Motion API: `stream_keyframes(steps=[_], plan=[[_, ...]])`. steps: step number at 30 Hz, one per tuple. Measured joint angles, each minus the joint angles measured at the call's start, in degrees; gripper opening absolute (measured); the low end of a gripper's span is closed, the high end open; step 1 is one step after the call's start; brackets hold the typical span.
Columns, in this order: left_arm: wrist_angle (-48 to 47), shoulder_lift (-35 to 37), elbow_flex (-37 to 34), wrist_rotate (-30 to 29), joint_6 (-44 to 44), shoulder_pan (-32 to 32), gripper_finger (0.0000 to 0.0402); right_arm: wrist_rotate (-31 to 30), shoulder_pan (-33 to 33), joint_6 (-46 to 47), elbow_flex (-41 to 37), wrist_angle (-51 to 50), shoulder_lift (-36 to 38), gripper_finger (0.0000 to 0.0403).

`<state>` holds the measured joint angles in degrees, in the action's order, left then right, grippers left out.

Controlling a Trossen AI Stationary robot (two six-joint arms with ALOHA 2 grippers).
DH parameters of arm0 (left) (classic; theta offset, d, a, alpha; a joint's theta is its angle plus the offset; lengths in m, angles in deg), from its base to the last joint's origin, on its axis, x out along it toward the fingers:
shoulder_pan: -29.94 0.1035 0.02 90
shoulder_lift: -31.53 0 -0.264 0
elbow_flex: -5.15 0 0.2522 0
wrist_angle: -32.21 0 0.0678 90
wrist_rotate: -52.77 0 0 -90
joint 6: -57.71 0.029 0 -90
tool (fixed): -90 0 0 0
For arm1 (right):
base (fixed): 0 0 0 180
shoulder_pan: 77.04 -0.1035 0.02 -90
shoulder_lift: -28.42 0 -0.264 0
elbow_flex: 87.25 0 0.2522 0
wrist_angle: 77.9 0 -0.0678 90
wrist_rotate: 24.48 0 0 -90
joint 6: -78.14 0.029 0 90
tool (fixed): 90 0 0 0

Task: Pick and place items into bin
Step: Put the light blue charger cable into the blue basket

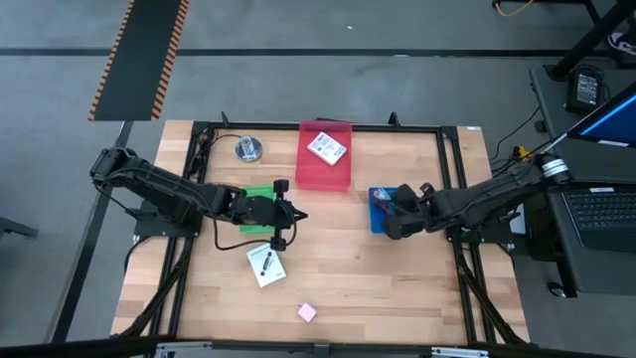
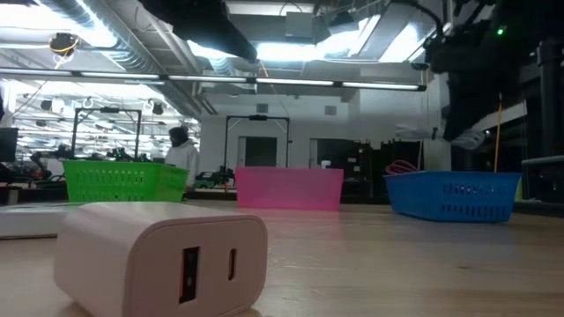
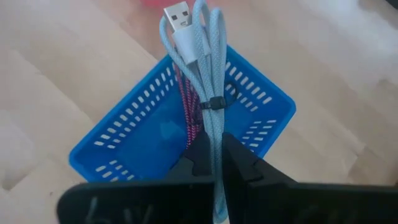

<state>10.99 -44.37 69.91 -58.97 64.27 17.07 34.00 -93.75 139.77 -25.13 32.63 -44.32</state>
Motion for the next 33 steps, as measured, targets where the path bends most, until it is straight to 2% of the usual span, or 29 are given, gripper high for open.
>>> stream_keyframes(steps=[11,23,33], plan=[[0.0,0.0,0.0,0.0,0.0,0.0,0.0004,1.2,0.3,2.9,0.0,1.9,-8.4,0.0],[-0.1,0.0,0.0,0.0,-1.3,0.0,0.0004,6.2,3.8,4.1,0.0,2.7,-12.0,0.0],[-0.4,0.0,0.0,2.3,-1.3,0.0,0.0004,7.2,4.0,3.8,0.0,3.6,-13.1,0.0004]])
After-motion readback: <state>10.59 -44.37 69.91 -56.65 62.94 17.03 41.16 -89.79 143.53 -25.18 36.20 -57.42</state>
